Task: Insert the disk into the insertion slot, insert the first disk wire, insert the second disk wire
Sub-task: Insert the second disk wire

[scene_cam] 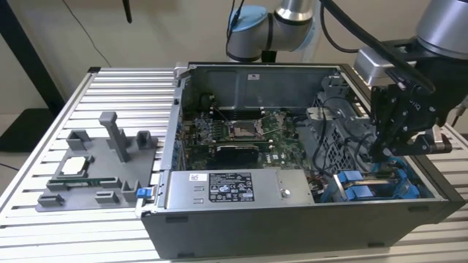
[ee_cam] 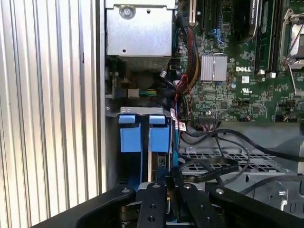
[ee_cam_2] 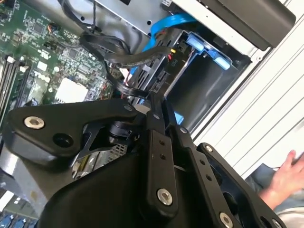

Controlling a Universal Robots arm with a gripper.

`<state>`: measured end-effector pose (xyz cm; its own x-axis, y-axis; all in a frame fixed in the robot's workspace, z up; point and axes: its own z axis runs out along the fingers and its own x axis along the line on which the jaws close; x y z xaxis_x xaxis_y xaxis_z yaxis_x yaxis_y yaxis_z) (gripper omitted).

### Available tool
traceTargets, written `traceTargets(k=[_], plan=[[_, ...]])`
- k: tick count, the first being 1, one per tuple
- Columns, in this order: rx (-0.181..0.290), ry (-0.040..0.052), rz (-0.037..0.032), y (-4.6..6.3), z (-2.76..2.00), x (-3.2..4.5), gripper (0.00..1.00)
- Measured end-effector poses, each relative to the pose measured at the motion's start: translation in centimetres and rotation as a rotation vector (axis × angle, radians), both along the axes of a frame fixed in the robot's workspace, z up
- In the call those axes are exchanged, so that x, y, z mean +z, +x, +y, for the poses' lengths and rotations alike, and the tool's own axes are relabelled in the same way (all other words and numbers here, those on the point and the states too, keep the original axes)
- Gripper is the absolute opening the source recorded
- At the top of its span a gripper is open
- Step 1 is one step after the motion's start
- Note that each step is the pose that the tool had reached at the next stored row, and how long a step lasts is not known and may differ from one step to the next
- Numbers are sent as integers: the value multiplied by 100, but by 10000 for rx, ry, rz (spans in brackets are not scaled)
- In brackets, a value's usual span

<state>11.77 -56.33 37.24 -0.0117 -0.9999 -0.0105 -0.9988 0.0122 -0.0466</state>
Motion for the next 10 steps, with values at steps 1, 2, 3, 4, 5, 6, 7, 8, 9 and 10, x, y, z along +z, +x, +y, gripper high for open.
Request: traceTargets(k=[1,2,3,4,5,6,7,8,9,10], plan=[[0,-28,-33,0,5,-10,0],[1,-58,-69,0,11,-21,0],[2,-87,-103,0,17,-32,0],[3,-109,-141,0,25,-43,0],[4,-122,-185,1,36,-55,0],[5,-134,-235,0,50,-67,0],[5,-144,-280,0,64,-77,0],[6,-157,-331,0,83,-87,0],[6,-168,-379,0,102,-98,0],[6,-184,-433,0,120,-107,0]])
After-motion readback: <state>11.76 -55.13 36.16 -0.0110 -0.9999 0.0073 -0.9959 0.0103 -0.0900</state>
